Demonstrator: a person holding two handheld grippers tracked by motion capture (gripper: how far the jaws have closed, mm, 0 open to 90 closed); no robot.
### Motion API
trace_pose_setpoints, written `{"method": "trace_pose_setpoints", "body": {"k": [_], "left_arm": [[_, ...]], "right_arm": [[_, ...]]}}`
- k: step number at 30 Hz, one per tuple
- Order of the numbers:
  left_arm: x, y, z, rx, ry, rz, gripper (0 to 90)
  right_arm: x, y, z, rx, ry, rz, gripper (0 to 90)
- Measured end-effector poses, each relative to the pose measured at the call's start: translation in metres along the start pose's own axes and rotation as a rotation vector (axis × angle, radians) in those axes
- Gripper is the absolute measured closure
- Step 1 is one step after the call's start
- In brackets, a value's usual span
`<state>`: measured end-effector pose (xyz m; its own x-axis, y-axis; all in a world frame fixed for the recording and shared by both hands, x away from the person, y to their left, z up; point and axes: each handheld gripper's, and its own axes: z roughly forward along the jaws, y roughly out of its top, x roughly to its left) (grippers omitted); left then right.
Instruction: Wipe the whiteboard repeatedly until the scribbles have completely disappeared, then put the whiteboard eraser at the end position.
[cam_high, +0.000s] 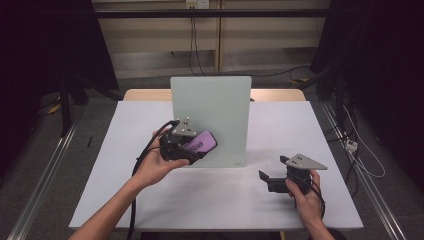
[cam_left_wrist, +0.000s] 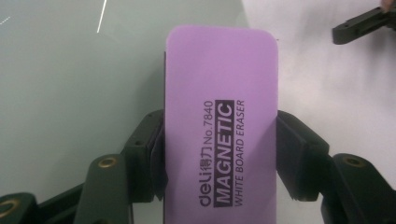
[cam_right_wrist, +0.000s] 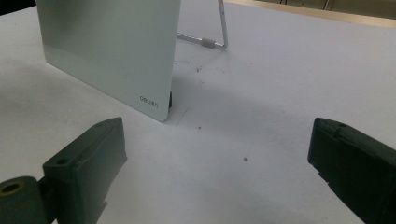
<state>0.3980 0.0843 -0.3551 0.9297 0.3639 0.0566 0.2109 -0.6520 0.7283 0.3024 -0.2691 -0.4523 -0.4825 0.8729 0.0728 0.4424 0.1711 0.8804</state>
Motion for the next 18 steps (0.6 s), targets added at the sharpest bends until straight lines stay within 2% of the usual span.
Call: {"method": "trace_pose_setpoints", "body": {"k": [2,3,7,11,12,13,14,15,18], "left_arm": [[-0.001,-0.004,-0.004,-0.017,-0.001,-0.003,40.8],[0.000,-0.006,-0.007,-0.018,-0.019,-0.019,40.8],[0.000,-0.013,-0.013,-0.045,-0.020,-0.049,40.8],[0.001,-0.019,-0.017,-0.019,-0.036,-0.048,40.9],[0.001,-0.022,-0.016,-0.027,-0.037,-0.062,40.9],[0.001,-0.024,-0.016,-0.010,-0.044,-0.055,40.9],[0.000,-0.025,-0.017,0.005,-0.019,-0.060,40.9],[0.002,-0.027,-0.016,0.002,-0.044,-0.061,40.9],[0.002,-0.031,-0.017,0.009,-0.047,-0.072,40.9]], "right_arm": [[0.000,0.000,0.000,-0.003,0.003,-0.005,4.6],[0.000,0.000,0.000,-0.001,0.003,-0.003,4.6],[-0.001,0.000,0.001,0.000,0.001,-0.002,4.6],[0.000,0.001,0.003,0.001,0.000,0.000,4.6],[0.000,0.002,0.003,0.002,-0.001,-0.001,4.6],[0.000,0.002,0.004,0.001,-0.001,0.001,4.6],[0.000,0.002,0.005,0.003,-0.002,0.002,4.6],[0.000,0.002,0.005,0.008,-0.004,0.001,4.7],[0.000,0.002,0.006,0.007,-0.006,0.004,4.7]]}}
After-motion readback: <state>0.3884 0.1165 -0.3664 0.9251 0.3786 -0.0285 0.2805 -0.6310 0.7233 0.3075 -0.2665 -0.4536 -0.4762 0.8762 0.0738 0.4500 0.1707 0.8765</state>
